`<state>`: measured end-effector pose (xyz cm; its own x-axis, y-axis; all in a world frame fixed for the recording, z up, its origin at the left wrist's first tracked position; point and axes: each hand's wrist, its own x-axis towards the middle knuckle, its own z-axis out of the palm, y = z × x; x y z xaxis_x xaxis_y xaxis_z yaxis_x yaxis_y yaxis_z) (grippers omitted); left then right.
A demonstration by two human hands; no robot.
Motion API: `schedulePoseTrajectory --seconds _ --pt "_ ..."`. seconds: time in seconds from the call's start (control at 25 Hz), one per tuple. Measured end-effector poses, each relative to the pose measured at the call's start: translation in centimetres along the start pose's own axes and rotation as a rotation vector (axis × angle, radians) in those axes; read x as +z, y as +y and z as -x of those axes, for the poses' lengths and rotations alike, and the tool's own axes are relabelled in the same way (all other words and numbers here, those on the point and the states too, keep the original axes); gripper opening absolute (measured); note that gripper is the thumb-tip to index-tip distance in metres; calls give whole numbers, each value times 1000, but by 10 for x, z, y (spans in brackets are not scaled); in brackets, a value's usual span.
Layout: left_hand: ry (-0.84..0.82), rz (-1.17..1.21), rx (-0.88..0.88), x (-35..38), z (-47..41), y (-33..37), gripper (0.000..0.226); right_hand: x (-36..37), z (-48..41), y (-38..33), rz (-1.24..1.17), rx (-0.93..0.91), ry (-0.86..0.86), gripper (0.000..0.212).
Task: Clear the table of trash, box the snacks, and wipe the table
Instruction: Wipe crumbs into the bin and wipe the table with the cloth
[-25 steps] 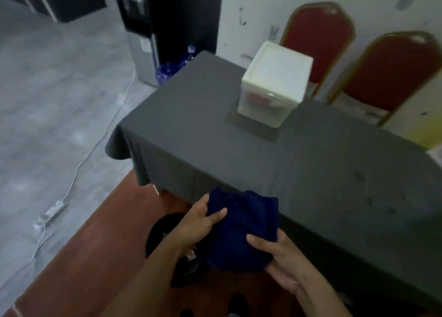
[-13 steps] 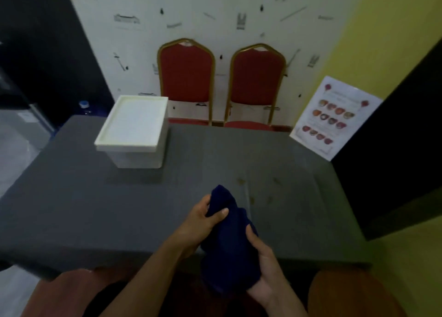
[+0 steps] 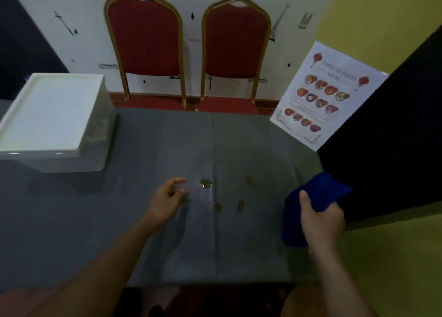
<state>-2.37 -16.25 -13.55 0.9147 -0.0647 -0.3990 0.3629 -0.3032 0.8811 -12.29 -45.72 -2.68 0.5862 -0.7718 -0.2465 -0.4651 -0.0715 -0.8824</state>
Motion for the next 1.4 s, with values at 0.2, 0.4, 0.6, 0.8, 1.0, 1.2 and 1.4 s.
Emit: schedulePoseTrajectory --seconds 0.2,0.4,0.6,0.8,1.0,1.2,1.4 --pt "97 -767 339 -53 -45 -57 39 82 -73 61 736 -255 -150 53" --pt "179 -1046 454 -52 -48 -76 51 170 -59 74 896 -476 -312 66" --pt "174 -1139 440 -55 -52 -80 55 227 41 95 1006 -1049 -690 60" --pt "183 -1140 451 -56 -51 -77 56 119 -25 136 1080 -950 -544 72" --pt "194 -1140 450 -55 -54 -81 56 171 -78 73 895 -417 -184 58" --pt "180 -1134 482 -56 -56 -86 58 267 53 72 921 -831 -608 65" --pt "211 -1099 475 -56 -55 -83 56 148 48 138 1003 -1059 -573 57"
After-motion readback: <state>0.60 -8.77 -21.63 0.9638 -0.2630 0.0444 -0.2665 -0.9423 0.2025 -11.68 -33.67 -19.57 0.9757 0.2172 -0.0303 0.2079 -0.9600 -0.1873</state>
